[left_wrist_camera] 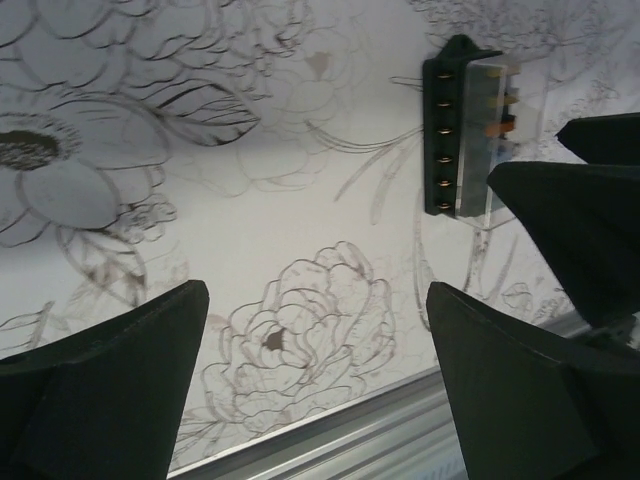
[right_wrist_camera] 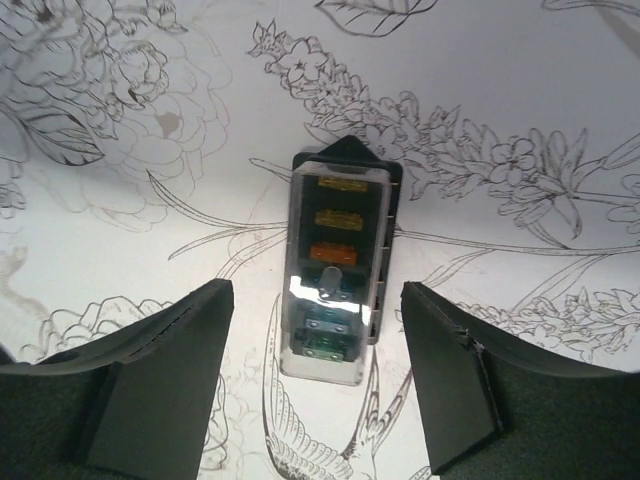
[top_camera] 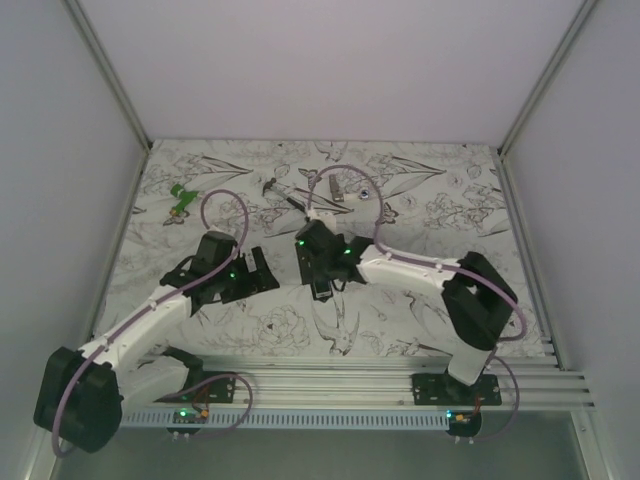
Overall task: Snap on the fuse box
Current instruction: Close the fuse box cover on the fuse box base.
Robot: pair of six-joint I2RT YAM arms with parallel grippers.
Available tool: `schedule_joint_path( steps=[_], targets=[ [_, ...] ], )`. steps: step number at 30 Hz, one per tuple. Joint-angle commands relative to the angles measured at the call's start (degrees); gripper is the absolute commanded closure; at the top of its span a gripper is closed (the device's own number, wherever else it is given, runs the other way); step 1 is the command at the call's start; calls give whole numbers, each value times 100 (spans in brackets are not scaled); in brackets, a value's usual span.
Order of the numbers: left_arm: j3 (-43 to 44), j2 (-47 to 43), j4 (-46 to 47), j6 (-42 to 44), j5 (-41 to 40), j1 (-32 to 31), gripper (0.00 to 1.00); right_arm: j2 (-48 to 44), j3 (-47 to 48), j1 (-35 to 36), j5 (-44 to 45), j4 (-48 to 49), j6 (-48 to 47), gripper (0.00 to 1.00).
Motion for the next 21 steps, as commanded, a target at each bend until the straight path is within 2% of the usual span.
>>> schedule_joint_path(
  steps=[1, 9, 13, 21],
  targets=[
    [347, 351, 409, -262, 427, -181, 9, -566, -519, -591, -1220, 776, -224, 26],
    [1434, 1877, 848, -435, 594, -850, 24, -803, -1356, -1626, -3074, 2108, -147, 45],
    [1878, 2444, 880, -434, 615, -955, 31, -687, -1485, -1873, -3510, 2401, -138, 54],
    [2410, 3399, 892, -451, 706, -1080, 47, -315, -1598, -2036, -4076, 2722, -131, 64]
  ],
)
